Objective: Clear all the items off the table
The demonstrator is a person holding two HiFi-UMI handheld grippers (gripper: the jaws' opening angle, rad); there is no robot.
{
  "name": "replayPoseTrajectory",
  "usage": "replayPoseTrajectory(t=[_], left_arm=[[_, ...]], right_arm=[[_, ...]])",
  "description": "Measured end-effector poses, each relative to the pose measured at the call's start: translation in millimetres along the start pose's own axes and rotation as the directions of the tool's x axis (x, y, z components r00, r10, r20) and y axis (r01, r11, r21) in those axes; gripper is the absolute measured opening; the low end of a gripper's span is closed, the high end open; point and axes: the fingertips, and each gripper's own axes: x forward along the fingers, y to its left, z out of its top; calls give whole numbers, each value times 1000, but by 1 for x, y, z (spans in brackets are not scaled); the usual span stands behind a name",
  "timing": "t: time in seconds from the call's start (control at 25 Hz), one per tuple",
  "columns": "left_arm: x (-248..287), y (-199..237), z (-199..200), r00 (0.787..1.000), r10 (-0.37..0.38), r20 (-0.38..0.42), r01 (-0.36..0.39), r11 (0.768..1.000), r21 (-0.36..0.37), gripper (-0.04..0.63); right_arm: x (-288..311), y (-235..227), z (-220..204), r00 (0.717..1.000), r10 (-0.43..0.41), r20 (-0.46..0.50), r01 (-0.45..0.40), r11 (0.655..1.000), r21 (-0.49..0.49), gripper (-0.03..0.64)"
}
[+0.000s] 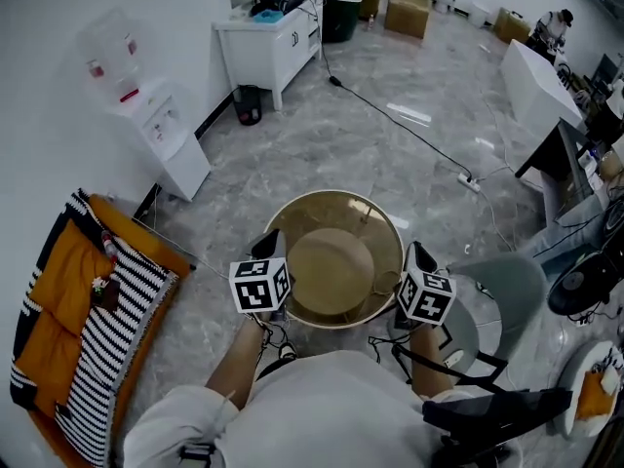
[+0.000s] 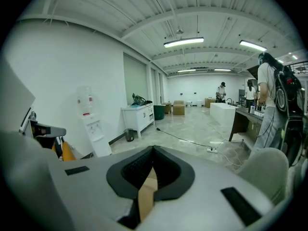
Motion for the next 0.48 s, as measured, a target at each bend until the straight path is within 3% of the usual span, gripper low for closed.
replayPoseTrajectory(t=[0.48], left_arm=[[6,-12,-3,1000,-19,-8,19,1000,-18,8]], right_arm=[[-1,-3,-3,1000,3,-12,-3,1000,13,23]])
